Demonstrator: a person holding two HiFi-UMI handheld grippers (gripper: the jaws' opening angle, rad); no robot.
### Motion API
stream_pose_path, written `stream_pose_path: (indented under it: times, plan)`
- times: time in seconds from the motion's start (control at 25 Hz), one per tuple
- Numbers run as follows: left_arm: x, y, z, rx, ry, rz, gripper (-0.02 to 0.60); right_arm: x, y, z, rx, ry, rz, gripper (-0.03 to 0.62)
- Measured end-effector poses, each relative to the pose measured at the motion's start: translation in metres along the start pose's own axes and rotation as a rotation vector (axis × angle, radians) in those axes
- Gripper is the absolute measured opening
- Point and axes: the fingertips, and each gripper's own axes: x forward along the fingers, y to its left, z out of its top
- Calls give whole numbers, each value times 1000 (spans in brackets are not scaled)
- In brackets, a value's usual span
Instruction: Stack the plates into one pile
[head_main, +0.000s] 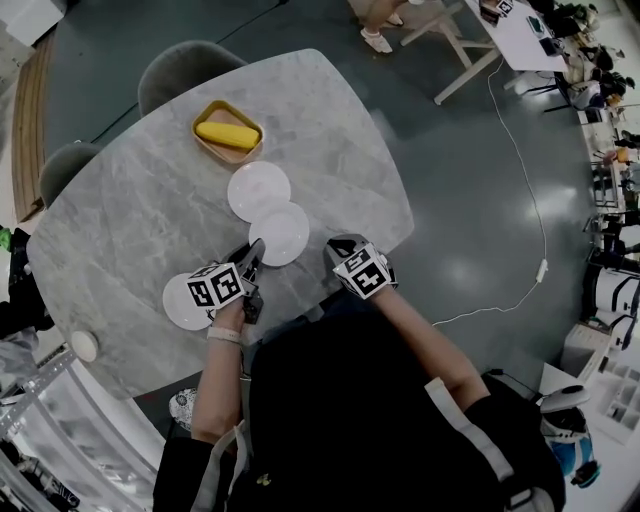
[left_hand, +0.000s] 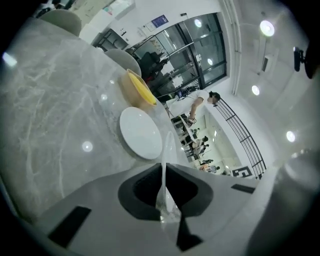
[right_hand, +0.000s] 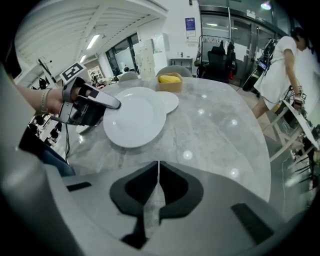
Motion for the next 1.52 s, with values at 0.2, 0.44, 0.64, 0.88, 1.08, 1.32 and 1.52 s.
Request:
stream_pose_path:
  times: [0.2,0.44,0.64,0.88,1.08,1.32,1.52]
  plan:
    - [4,11,22,-32,-47,13,26,-7,-6,-3,37,-2,-30,20]
    - [15,24,44,-55,-78,24,29,-11,-12,-12,77,9,-58,20]
    - [22,33,61,-90,-109,30,28,-14,-12,-21,100,22,-73,20]
    - [26,48,78,-48,-112,90,28,-14,-9,-26,120,34,-82,20]
    - [32,54,87,39,-92,139,32,-14,-6,-31,124,48,-83,20]
    - [36,59,90,195,-42,249,75,-15,-7,-34,127,61,-84,20]
    - [37,62,98,336,-23,331,120,-13,-6,-35,125,68,-82,20]
